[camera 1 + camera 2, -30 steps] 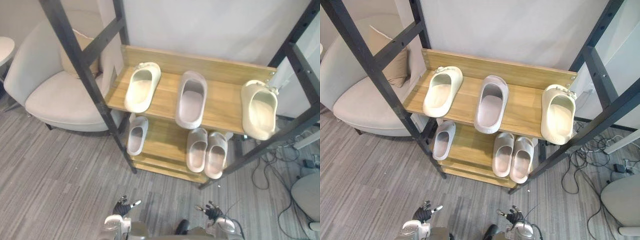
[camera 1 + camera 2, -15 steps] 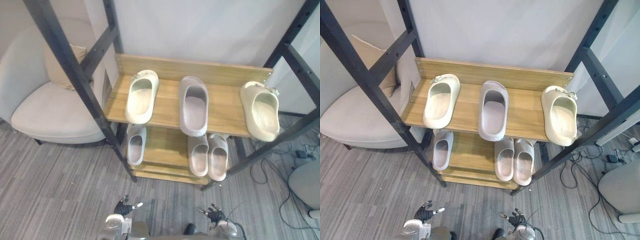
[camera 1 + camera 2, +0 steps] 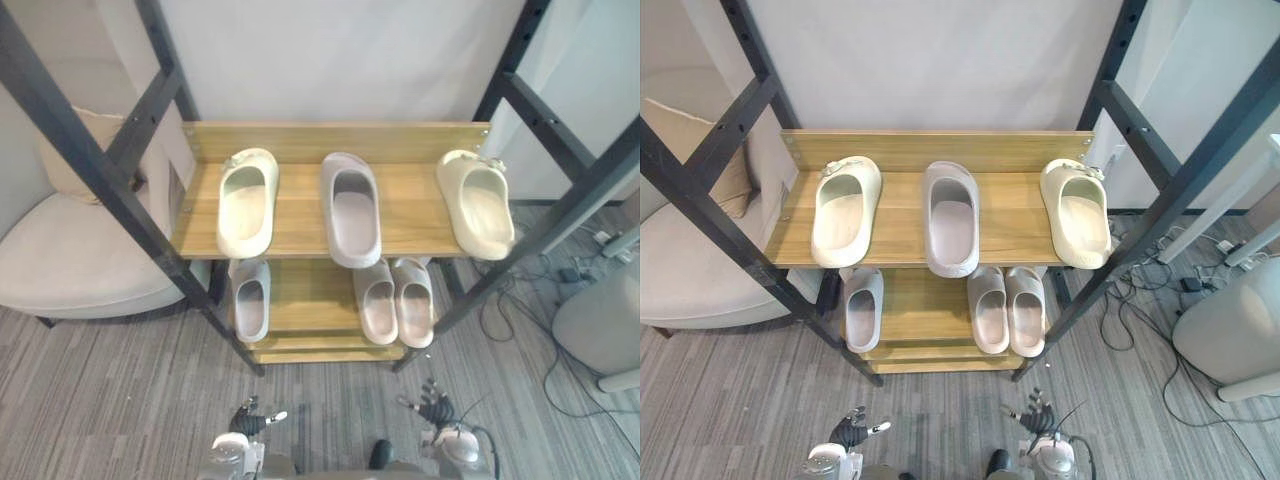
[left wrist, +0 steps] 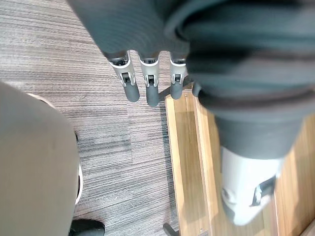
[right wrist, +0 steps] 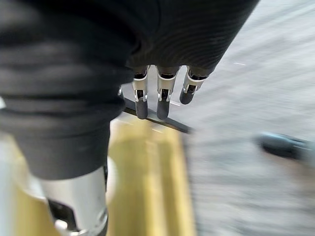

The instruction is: Organize the slippers on the shoe rack

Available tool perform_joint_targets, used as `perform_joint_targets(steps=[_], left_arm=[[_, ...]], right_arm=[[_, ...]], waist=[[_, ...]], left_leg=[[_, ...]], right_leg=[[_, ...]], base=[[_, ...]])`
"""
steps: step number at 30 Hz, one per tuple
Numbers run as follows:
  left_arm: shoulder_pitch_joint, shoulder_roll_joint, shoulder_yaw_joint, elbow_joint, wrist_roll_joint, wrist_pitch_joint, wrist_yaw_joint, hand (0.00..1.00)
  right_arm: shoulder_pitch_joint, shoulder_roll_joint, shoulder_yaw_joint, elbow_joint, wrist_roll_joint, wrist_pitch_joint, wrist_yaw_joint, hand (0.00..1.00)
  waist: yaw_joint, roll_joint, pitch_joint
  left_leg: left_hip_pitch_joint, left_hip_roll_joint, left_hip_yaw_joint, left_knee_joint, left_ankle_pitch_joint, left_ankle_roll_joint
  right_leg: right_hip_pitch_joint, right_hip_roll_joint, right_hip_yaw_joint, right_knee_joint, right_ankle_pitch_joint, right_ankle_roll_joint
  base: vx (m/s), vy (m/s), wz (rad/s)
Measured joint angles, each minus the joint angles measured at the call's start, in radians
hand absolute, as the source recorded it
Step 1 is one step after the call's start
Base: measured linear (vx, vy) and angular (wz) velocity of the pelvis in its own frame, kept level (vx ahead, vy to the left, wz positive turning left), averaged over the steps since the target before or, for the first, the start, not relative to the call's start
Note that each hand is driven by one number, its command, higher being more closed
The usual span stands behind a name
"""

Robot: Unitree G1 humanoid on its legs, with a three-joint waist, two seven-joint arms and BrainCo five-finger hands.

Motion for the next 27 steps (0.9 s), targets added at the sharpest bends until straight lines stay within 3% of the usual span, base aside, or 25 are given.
perform_joint_targets(steps=[3,10,13,22,27], left_arm=[[0.017,0.002,0.0,-0.017,0.0,-0.015,0.0,0.0],[0.038,0.004,-0.001,-0.02,0.011,-0.024,-0.003,0.0],[0.038,0.003,-0.002,-0.021,0.019,-0.025,-0.005,0.0],[0.038,0.002,-0.006,-0.029,0.042,-0.026,-0.012,0.0],[0.04,0.003,-0.012,-0.039,0.058,-0.027,-0.025,0.0]], right_arm=[[0.059,0.004,-0.068,-0.224,-0.037,-0.012,-0.005,0.0],[0.075,0.009,-0.096,-0.498,-0.075,-0.045,-0.02,0.0],[0.075,0.011,-0.061,-0.579,-0.09,-0.048,-0.017,0.0],[0.039,0.01,0.039,-0.743,-0.27,-0.069,-0.021,0.0],[-0.005,0.009,0.066,-0.784,-0.281,-0.077,-0.034,0.0]], waist=[[-0.006,-0.013,-0.009],[-0.031,-0.014,-0.014],[-0.031,-0.013,-0.015],[-0.026,-0.015,-0.017],[-0.021,-0.021,-0.015]], left_leg=[[0.001,0.001,0.019,-0.003,0.002,0.004],[0.031,-0.001,0.059,-0.021,0.004,0.005],[0.033,-0.005,0.07,-0.035,0.012,0.004],[0.05,-0.01,0.027,-0.035,0.022,0.013],[0.053,-0.022,-0.003,-0.04,0.028,0.022]], right_leg=[[-0.012,0.001,0.021,-0.003,0.013,-0.003],[-0.022,0.006,0.072,-0.007,0.028,-0.005],[-0.032,0.006,0.086,-0.007,0.037,-0.006],[0.002,0.002,0.065,-0.007,0.039,-0.004],[0.007,-0.012,0.049,0.009,0.034,0.001]], base=[[-0.05,-0.021,-0.19],[-0.06,-0.014,-0.25],[-0.04,-0.036,-0.14],[0.02,-0.032,0.08],[-0.02,0.002,0.12]])
